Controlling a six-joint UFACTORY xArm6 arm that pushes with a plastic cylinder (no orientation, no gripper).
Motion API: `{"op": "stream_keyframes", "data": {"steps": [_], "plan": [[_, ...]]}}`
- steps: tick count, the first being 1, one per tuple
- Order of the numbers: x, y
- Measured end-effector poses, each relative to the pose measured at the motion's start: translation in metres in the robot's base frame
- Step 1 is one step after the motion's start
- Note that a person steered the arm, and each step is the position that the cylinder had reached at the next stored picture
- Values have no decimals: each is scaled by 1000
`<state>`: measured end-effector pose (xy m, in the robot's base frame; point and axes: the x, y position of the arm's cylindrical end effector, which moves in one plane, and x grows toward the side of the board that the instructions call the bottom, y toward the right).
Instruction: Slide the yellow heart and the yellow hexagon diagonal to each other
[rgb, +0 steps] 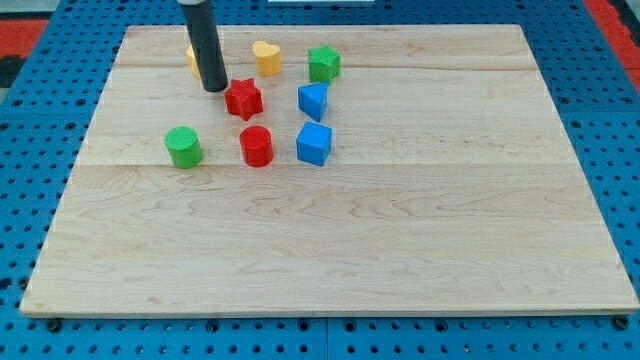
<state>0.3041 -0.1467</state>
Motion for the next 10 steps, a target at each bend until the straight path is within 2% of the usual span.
{"op": "stream_keyframes", "data": {"steps": [1, 2, 3, 4, 5, 7, 9, 10], "plan": [[0, -73], [-42, -104], [-97, -57], [-101, -11], [-77, 0], [-9, -14], [6, -34], [-22, -53]]}}
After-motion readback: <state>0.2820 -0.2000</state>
